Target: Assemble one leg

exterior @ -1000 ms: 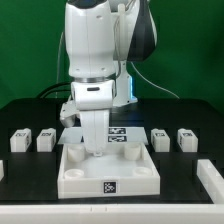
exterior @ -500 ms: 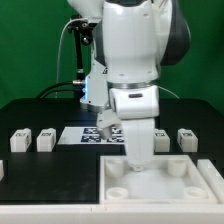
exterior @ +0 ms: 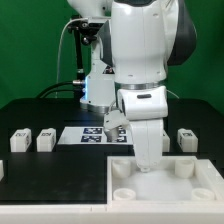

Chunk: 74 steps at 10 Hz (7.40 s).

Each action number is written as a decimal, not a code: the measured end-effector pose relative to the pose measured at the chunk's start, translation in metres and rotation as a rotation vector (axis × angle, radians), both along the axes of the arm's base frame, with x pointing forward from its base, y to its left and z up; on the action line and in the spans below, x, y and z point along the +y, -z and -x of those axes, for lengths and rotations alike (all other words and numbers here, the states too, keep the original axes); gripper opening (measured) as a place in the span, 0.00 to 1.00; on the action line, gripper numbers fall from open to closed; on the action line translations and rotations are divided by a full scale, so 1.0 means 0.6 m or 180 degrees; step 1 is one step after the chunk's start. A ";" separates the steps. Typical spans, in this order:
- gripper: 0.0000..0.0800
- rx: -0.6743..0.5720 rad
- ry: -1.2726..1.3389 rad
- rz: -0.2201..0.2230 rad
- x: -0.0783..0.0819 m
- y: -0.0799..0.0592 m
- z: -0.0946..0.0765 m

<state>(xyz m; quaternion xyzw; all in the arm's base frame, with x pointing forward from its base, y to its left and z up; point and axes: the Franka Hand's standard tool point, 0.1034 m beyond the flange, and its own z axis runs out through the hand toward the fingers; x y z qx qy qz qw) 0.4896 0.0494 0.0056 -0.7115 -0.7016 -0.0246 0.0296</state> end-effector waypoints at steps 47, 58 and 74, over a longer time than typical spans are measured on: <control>0.81 0.2434 0.4434 0.2366 0.212 -0.005 0.191; 0.36 0.2437 0.4434 0.2373 0.211 -0.004 0.193; 0.36 0.0247 0.4573 -0.0187 0.052 -0.242 -0.131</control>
Offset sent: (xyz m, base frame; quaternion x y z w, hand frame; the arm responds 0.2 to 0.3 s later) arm 0.0000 0.0000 0.0000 0.0000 0.0000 0.0000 1.0000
